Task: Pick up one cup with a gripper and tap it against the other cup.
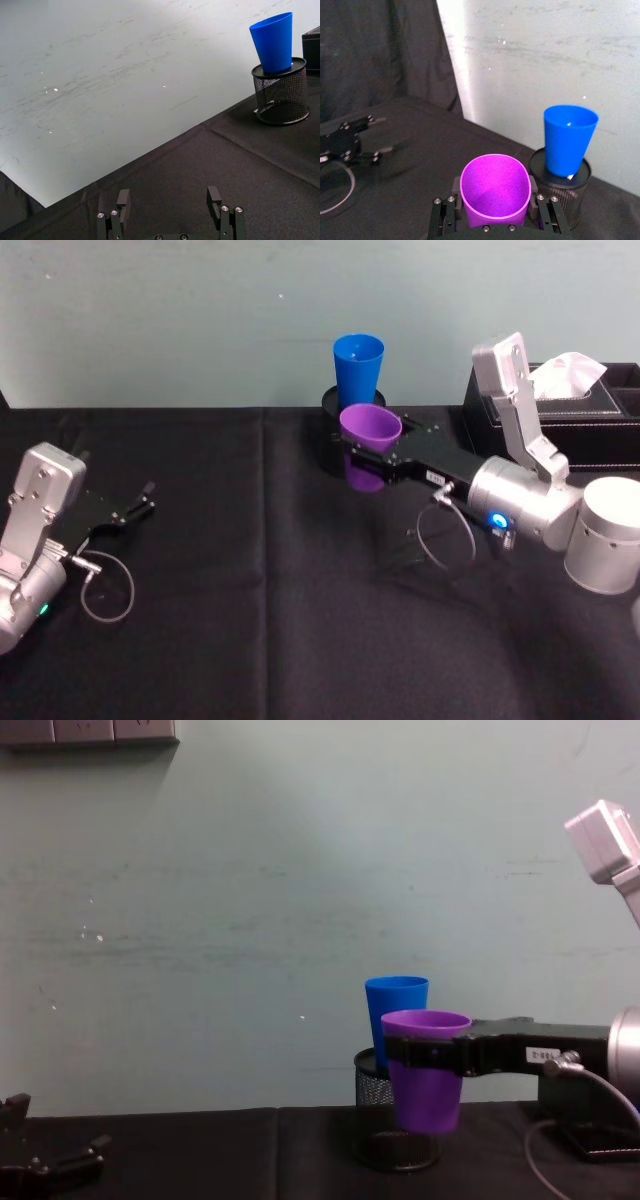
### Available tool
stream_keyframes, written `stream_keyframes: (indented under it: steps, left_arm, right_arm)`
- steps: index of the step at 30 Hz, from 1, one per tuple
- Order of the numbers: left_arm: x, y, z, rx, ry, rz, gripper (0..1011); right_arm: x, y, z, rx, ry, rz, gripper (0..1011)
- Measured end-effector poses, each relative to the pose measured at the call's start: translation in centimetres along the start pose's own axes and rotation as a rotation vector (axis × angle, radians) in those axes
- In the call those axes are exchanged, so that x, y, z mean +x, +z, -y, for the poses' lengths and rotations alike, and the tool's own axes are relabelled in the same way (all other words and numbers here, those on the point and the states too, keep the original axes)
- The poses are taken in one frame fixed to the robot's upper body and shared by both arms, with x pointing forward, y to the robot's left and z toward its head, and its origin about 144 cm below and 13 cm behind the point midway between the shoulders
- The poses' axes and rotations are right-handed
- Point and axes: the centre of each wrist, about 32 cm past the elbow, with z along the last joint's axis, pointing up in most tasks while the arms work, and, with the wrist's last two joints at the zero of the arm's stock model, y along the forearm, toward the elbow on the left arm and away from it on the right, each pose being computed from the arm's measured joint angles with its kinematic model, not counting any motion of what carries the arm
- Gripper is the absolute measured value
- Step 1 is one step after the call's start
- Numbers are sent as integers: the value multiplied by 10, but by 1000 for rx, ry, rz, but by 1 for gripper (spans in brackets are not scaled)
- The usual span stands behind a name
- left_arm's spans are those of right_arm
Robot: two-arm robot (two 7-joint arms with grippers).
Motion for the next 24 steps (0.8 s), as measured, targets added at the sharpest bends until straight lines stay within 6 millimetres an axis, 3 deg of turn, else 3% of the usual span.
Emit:
stream_keyframes:
  steps: [11,24]
  left_arm:
    - [0,0,0,0,0,0,1000]
    - [0,0,0,0,0,0,1000]
  right_arm:
    - [15,1,-22,10,-33,21,724]
    - [27,0,-35,10,-58,18,724]
